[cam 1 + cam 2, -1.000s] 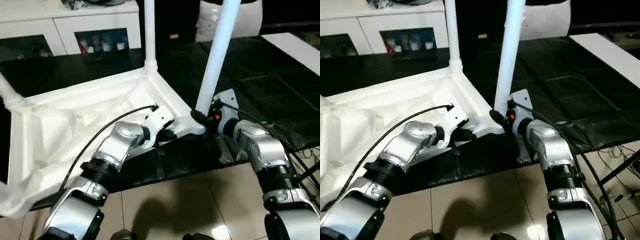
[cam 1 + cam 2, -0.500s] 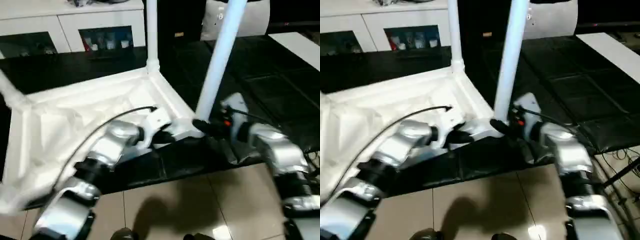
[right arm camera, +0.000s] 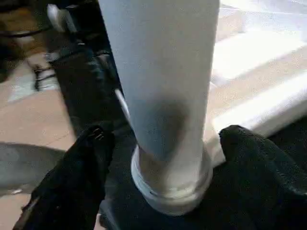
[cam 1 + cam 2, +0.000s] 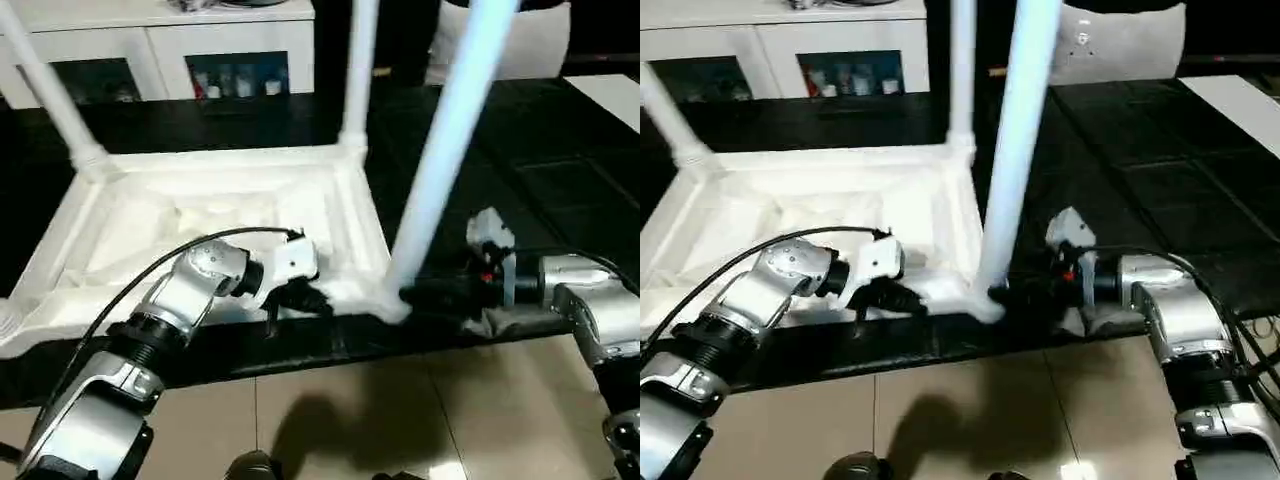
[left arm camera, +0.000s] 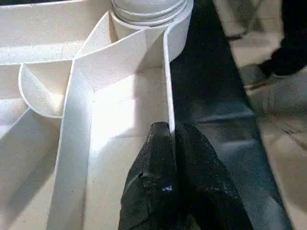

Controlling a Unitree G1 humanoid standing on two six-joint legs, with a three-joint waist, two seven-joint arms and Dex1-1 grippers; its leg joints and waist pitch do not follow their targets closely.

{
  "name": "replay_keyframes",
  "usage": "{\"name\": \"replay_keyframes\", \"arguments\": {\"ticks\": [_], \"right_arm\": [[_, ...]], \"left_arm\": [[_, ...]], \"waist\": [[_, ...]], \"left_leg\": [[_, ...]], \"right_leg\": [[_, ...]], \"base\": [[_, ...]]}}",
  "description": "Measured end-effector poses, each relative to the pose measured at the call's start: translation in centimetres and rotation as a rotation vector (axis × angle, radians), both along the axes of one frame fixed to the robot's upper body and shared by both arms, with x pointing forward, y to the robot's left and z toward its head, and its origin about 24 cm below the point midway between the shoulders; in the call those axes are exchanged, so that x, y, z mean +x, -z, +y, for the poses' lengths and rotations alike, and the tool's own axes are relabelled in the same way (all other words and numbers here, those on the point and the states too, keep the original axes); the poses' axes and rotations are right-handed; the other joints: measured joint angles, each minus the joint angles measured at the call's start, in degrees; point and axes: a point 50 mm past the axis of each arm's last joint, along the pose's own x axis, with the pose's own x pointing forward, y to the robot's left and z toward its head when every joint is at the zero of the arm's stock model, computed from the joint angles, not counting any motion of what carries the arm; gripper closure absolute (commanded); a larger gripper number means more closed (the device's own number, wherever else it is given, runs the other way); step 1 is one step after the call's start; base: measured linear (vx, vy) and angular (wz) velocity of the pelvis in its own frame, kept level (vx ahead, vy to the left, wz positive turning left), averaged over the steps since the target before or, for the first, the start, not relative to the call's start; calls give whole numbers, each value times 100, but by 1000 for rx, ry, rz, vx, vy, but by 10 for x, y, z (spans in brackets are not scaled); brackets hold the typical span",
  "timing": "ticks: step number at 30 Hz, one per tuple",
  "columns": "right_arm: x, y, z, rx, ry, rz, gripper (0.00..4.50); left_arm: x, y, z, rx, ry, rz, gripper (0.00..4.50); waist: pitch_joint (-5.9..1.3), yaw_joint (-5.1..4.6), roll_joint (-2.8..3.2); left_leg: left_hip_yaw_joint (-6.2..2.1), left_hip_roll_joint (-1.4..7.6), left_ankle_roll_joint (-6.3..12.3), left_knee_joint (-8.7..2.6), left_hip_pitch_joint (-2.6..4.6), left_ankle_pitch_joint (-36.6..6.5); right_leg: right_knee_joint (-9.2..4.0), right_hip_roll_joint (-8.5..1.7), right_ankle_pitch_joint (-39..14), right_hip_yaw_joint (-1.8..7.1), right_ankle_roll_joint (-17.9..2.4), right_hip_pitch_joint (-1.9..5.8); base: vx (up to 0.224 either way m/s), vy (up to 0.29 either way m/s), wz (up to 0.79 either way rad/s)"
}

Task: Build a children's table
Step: Rotate leg to tighten

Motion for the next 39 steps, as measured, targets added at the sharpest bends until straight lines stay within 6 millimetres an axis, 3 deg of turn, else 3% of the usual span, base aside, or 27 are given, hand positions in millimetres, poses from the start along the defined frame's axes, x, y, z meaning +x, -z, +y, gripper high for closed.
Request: {"name": "replay_keyframes", "arguments": {"ticks": [15,20,24,26,28,33,36,37,39], "right_arm": [[-6,6,3,15,-100,52,232],[-5,7,3,31,-85,71,249],[0,12,14,44,-13,52,252],[11,18,26,64,126,31,253],[26,19,39,72,294,21,254],[50,18,56,44,585,15,255],[59,17,60,39,688,-2,255],[61,18,60,50,712,-6,200],[63,18,62,71,742,-8,186]], "left_arm": [[-5,0,-4,10,87,23,450],[-6,0,-6,-3,74,44,450],[-3,2,-2,-5,-9,62,450],[3,3,1,-10,-126,55,450],[11,3,-2,-12,-244,39,450],[19,6,-24,-39,-429,39,450],[22,6,-37,-58,-502,36,450],[23,6,-41,-67,-522,36,450],[23,6,-44,-77,-548,35,450]], "waist": [[0,49,0],[-1,46,-1],[-6,-34,2],[-7,-142,2],[-6,-309,-1],[-3,-540,-4],[-3,-568,-4],[-3,-562,-4],[-3,-552,-4]], "left_leg": [[0,1,0,10,0,0],[0,1,0,10,2,0],[0,3,-4,11,17,3],[4,4,-15,13,38,10],[5,4,-36,12,55,23],[7,1,-38,2,92,23],[6,0,-38,-13,92,23],[5,-1,-37,-22,89,23],[5,-1,-35,-34,86,21]], "right_leg": [[6,-1,0,0,0,4],[6,-1,0,0,0,4],[12,0,-1,0,2,15],[11,0,-8,0,17,22],[6,0,-9,0,19,30],[-20,-1,-10,-2,20,66],[-30,0,-9,-4,21,66],[-35,0,-7,-6,21,66],[-39,1,-3,-7,19,64]], "base": [[0,0,0],[0,0,0],[0,0,0],[0,0,0],[0,0,0],[0,0,0],[0,0,0],[0,0,0],[0,0,0]]}}
